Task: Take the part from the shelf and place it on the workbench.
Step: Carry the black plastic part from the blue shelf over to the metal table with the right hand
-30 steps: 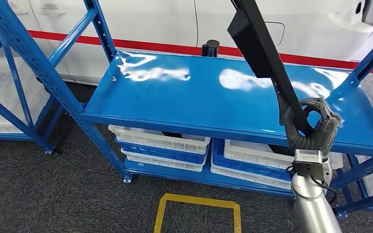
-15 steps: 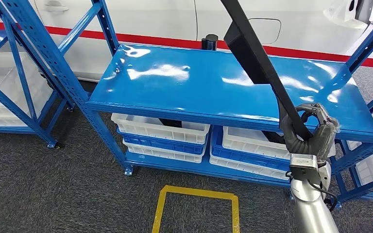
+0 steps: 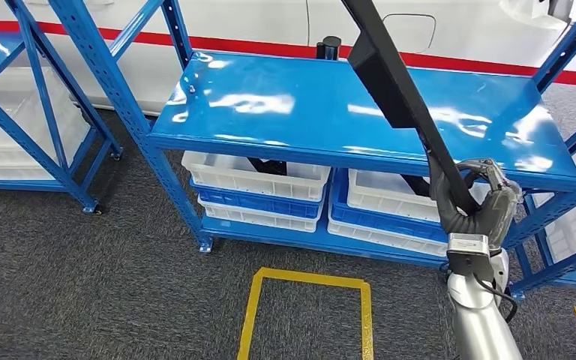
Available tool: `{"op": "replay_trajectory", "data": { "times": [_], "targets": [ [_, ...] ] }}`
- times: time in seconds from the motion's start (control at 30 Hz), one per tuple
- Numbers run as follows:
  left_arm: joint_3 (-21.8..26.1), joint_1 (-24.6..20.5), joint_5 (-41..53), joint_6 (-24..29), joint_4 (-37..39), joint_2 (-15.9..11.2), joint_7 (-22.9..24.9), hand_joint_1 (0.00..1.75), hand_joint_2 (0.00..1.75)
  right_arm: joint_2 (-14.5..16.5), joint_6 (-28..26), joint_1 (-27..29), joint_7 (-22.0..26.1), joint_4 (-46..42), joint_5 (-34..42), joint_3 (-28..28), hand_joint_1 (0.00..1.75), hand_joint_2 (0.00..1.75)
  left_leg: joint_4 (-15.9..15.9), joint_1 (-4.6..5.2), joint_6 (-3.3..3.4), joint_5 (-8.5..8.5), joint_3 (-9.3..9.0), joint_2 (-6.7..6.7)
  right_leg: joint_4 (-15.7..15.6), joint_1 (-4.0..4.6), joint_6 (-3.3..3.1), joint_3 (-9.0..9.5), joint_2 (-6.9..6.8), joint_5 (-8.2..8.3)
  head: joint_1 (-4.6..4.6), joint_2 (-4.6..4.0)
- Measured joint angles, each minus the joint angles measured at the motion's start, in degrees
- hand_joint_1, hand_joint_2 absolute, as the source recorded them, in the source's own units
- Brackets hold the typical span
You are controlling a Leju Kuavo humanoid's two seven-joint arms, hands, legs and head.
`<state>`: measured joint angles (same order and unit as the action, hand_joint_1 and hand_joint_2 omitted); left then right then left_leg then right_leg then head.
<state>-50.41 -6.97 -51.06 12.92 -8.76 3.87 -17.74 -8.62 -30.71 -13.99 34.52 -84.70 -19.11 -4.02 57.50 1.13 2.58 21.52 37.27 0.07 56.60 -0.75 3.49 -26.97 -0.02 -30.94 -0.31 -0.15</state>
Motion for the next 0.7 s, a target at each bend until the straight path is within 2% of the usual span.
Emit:
{"op": "replay_trajectory", "data": {
  "times": [0.07, 0.1, 0.13, 0.2, 0.23, 0.27, 0.3, 0.33, 0.4, 0.43, 0.47, 0.53, 0.6, 0.63, 0.7],
  "targets": [
    [-0.02, 0.12, -0.01, 0.01, 0.01, -0.04, -0.01, 0.0, 1.75, 0.07, 0.01, 0.0, 0.01, 0.15, 0.02, -0.01, 1.75, 1.75, 0.27, -0.13, -0.46, -0.07, 0.31, -0.07, 0.05, -0.34, -0.86, -0.66, 0.0, 0.56, -0.04, 0.0],
    [-0.03, 0.17, -0.02, 0.02, 0.02, -0.07, -0.01, 0.0, 1.75, 0.13, 0.02, -0.04, 0.01, 0.21, 0.02, -0.01, 1.75, 1.75, 1.16, -0.27, -0.81, 1.12, 0.72, -0.13, 0.06, -0.55, -1.45, -0.87, -0.05, 0.99, -0.12, 0.0],
    [-0.04, 0.2, -0.01, 0.03, 0.02, -0.08, -0.01, 0.0, 1.75, 0.21, 0.02, -0.09, 0.01, 0.25, 0.02, -0.02, 1.75, 1.75, 3.15, -0.45, -1.21, 3.28, 1.42, -0.18, 0.03, -0.77, -2.03, -1.23, -0.1, 1.51, -0.21, 0.0],
    [-0.07, 0.21, 0.0, 0.04, 0.02, -0.08, -0.05, 0.0, 1.75, 0.38, 0.02, -0.15, 0.01, 0.26, 0.01, -0.02, 1.75, 1.75, 10.03, -0.87, -1.98, 8.81, 3.35, -0.21, 0.09, -0.7, -2.66, -2.18, -0.17, 2.47, -0.4, 0.0],
    [-0.08, 0.21, 0.02, 0.04, 0.02, -0.07, -0.09, 0.0, 1.75, 0.45, -0.01, -0.14, 0.01, 0.26, 0.01, -0.02, 1.75, 1.75, 13.61, -1.09, -2.26, 10.6, 4.12, -0.22, 0.15, -0.64, -2.68, -2.74, -0.18, 2.9, -0.42, 0.0],
    [-0.1, 0.21, 0.05, 0.04, 0.02, -0.07, -0.13, 0.0, 1.75, 0.52, -0.06, -0.1, 0.01, 0.26, -0.02, -0.02, 1.75, 1.75, 15.85, -1.3, -2.45, 11.19, 4.24, -0.22, 0.21, -0.59, -2.6, -3.29, -0.18, 3.29, -0.42, 0.0],
    [-0.14, 0.2, 0.11, 0.03, 0.01, -0.05, -0.14, 0.0, 1.75, 0.57, -0.15, -0.03, 0.01, 0.26, -0.07, -0.02, 1.75, 1.75, 16.18, -1.48, -2.54, 10.7, 3.45, -0.21, 0.28, -0.56, -2.5, -3.79, -0.18, 3.64, -0.43, 0.0],
    [-0.19, 0.18, 0.22, -0.01, -0.01, -0.04, -0.15, 0.0, 1.75, 0.61, -0.28, 0.06, 0.0, 0.24, -0.2, 0.0, 1.75, 1.75, 14.28, -1.62, -2.53, 9.46, 1.59, -0.21, 0.34, -0.56, -2.32, -4.22, -0.16, 3.94, -0.43, 0.0],
    [-0.34, 0.03, 0.48, -0.11, -0.05, -0.03, -0.15, 0.0, 1.75, 0.71, -0.53, 0.26, -0.05, 0.05, -0.56, 0.06, 1.75, 1.75, 6.5, -1.68, -2.19, 7.16, -3.93, -0.31, 0.4, -0.55, -1.82, -4.84, -0.11, 4.45, -0.45, 0.0],
    [-0.42, -0.09, 0.58, -0.16, -0.07, -0.04, -0.15, 0.0, 1.75, 0.75, -0.63, 0.32, -0.13, -0.13, -0.76, 0.12, 1.75, 1.75, 2.87, -1.54, -1.98, 6.71, -6.16, -0.39, 0.41, -0.53, -1.41, -5.11, -0.11, 4.73, -0.39, 0.0],
    [-0.47, -0.18, 0.63, -0.18, -0.07, -0.04, -0.15, 0.0, 1.75, 0.82, -0.73, 0.37, -0.23, -0.29, -0.89, 0.17, 1.75, 1.75, 0.55, -1.33, -1.76, 6.63, -7.44, -0.48, 0.41, -0.57, -0.93, -5.38, -0.14, 5.06, -0.39, 0.0],
    [-0.52, -0.23, 0.66, -0.17, -0.07, -0.04, -0.14, 0.0, 1.75, 0.93, -0.86, 0.55, -0.44, -0.48, -1.01, 0.27, 1.75, 1.75, -0.87, -0.81, -1.28, 6.5, -7.68, -0.56, 0.29, -0.81, 0.11, -5.82, -0.22, 5.77, -0.35, 0.0],
    [-0.57, -0.22, 0.66, -0.17, -0.07, -0.05, -0.13, 0.0, 1.75, 0.99, -0.92, 0.85, -0.53, -0.55, -1.05, 0.37, 1.75, 1.75, -1.58, -0.77, -0.3, 5.63, -7.41, -0.33, 0.92, -0.93, 0.58, -6.59, -0.26, 5.23, -0.31, 0.0],
    [-0.59, -0.25, 0.66, -0.16, -0.07, -0.06, -0.13, 0.0, 1.75, 0.99, -0.93, 0.93, -0.54, -0.58, -1.08, 0.43, 1.75, 1.75, -1.94, -0.82, 0.24, 5.12, -7.2, -0.18, 2.4, -0.86, 0.47, -7.32, -0.25, 4.04, -0.19, 0.0],
    [-0.62, -0.32, 0.66, -0.16, -0.07, -0.03, -0.14, 0.0, 1.75, 0.99, -0.93, 0.99, -0.54, -0.58, -1.12, 0.48, 1.75, 1.75, -2.17, -0.73, 0.88, 4.3, -6.42, 0.02, 9.22, -0.76, -0.17, -9.92, -0.18, 0.0, 0.03, 0.0]
  ]
}}
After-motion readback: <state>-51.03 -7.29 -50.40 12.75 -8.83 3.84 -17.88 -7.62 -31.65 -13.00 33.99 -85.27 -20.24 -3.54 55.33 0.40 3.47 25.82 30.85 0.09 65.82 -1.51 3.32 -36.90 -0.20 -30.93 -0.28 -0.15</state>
